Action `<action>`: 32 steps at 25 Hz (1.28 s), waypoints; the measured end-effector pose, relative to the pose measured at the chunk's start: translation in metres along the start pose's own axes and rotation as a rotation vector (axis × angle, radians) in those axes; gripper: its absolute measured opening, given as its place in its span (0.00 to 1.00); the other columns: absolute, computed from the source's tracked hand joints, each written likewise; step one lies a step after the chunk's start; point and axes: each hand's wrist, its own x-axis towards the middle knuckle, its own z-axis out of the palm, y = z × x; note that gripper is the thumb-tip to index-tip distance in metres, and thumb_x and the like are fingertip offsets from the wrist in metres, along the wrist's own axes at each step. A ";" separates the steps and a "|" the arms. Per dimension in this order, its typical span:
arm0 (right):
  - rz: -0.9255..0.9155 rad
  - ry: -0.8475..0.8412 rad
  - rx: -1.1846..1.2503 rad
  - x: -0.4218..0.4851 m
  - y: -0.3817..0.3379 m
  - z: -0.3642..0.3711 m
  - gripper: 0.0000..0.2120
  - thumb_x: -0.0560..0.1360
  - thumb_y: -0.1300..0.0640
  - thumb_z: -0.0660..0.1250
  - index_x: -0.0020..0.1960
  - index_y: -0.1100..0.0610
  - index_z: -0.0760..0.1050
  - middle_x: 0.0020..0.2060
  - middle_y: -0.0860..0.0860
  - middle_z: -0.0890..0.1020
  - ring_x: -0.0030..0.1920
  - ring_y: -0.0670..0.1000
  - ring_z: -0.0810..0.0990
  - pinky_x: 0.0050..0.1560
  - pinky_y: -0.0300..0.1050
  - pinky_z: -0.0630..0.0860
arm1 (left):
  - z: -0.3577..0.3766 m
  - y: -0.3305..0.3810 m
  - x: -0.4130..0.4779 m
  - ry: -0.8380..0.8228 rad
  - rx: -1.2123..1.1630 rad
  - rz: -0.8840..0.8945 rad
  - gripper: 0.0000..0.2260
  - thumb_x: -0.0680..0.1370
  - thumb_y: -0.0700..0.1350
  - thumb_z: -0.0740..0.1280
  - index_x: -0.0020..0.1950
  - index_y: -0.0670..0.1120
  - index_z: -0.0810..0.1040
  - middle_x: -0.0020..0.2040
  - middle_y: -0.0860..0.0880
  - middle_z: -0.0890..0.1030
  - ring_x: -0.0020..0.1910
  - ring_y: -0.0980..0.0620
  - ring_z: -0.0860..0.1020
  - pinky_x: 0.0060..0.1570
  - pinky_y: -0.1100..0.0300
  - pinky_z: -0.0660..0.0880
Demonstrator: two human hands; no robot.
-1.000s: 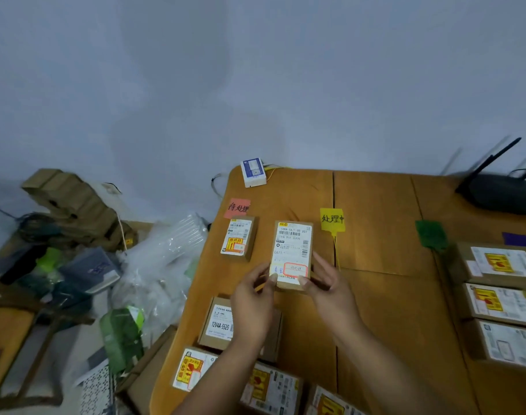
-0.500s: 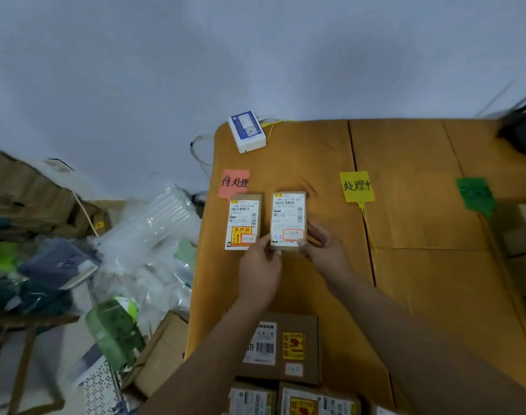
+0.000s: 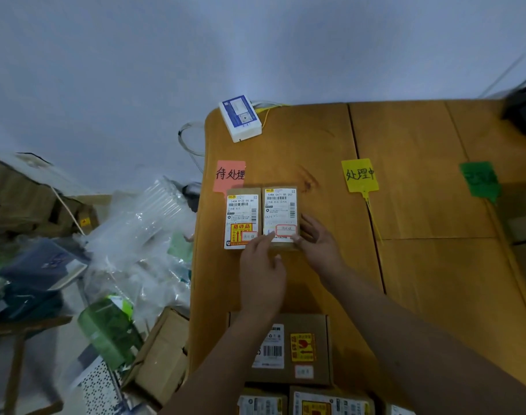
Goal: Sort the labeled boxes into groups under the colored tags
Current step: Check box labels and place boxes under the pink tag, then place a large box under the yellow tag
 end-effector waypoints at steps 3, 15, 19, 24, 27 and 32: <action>0.003 0.003 -0.008 -0.006 -0.001 -0.001 0.27 0.80 0.65 0.69 0.77 0.57 0.69 0.69 0.54 0.78 0.70 0.53 0.76 0.64 0.45 0.79 | -0.012 -0.011 -0.006 0.025 -0.084 -0.028 0.21 0.79 0.39 0.70 0.71 0.52 0.76 0.68 0.53 0.76 0.69 0.53 0.74 0.68 0.52 0.76; 0.207 0.186 -0.241 -0.115 0.055 -0.045 0.23 0.80 0.57 0.70 0.74 0.53 0.71 0.70 0.54 0.77 0.68 0.56 0.76 0.59 0.47 0.73 | -0.046 -0.082 -0.068 -0.062 -0.027 -0.240 0.17 0.81 0.48 0.67 0.70 0.54 0.76 0.67 0.50 0.78 0.65 0.51 0.76 0.64 0.51 0.75; 0.320 0.186 -0.293 -0.143 0.075 -0.048 0.25 0.79 0.53 0.71 0.75 0.51 0.70 0.69 0.52 0.78 0.66 0.56 0.77 0.56 0.48 0.73 | -0.056 -0.102 -0.082 -0.014 0.079 -0.263 0.19 0.79 0.51 0.67 0.70 0.54 0.76 0.66 0.49 0.79 0.64 0.48 0.78 0.61 0.49 0.76; 0.368 0.119 -0.208 -0.163 0.083 -0.035 0.24 0.80 0.53 0.69 0.75 0.50 0.70 0.68 0.53 0.79 0.58 0.53 0.79 0.54 0.52 0.79 | -0.058 -0.112 -0.101 -0.132 0.089 -0.339 0.13 0.79 0.54 0.66 0.62 0.54 0.81 0.51 0.57 0.85 0.54 0.50 0.84 0.46 0.56 0.79; 0.305 0.129 -0.146 -0.168 0.067 -0.035 0.29 0.78 0.54 0.72 0.77 0.49 0.67 0.72 0.53 0.75 0.53 0.50 0.78 0.46 0.46 0.82 | -0.059 -0.086 -0.111 -0.067 -0.056 -0.267 0.07 0.78 0.54 0.68 0.56 0.62 0.81 0.40 0.66 0.81 0.46 0.63 0.82 0.36 0.66 0.73; -0.015 0.089 0.066 -0.182 -0.011 -0.090 0.29 0.79 0.58 0.71 0.78 0.47 0.67 0.74 0.51 0.71 0.55 0.47 0.81 0.43 0.41 0.83 | -0.082 0.006 -0.118 0.030 -0.493 -0.116 0.14 0.79 0.45 0.72 0.61 0.62 0.81 0.52 0.60 0.88 0.47 0.62 0.86 0.39 0.63 0.83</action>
